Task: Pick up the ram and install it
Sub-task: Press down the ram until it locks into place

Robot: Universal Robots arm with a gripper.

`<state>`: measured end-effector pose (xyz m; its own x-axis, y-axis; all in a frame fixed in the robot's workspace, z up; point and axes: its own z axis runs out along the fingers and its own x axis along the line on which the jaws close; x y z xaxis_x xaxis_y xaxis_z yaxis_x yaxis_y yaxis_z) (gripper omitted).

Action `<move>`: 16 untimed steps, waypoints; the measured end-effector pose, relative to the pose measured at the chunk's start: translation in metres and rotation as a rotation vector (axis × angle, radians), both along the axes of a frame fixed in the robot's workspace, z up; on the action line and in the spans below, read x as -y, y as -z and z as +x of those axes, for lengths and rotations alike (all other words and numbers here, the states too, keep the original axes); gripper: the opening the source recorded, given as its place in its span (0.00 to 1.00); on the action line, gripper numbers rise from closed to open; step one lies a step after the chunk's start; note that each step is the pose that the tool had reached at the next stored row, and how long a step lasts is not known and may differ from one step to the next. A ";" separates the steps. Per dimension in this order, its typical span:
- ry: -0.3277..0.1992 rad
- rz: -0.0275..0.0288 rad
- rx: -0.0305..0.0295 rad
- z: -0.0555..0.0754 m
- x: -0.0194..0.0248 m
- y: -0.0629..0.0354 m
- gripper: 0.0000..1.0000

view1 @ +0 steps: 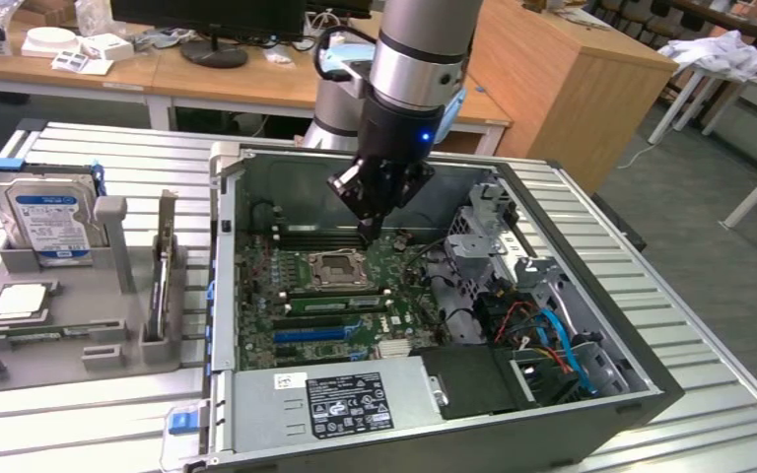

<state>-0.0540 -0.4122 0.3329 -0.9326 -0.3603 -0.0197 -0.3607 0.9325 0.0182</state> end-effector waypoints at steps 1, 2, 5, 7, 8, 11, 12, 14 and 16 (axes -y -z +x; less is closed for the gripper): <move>0.018 0.0000 0.0000 0.000 0.0000 0.0000 0.11; 0.035 0.0000 0.0000 0.000 0.0000 0.0000 0.11; 0.089 0.0001 0.0000 0.000 0.0000 0.0000 0.11; 0.124 0.0000 0.0000 0.000 0.0000 0.0000 0.11; 0.142 0.0000 0.0000 0.000 0.0000 0.0000 0.11; 0.195 0.0000 0.0000 0.000 0.0000 0.0000 0.11; 0.212 0.0000 0.0000 0.000 0.0000 0.0000 0.11; 0.244 0.0000 0.0000 0.000 0.0000 0.0000 0.11; 0.276 0.0000 0.0000 0.000 0.0000 0.0001 0.11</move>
<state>-0.0541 -0.4122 0.3328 -0.9955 -0.0930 -0.0197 -0.0933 0.9955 0.0182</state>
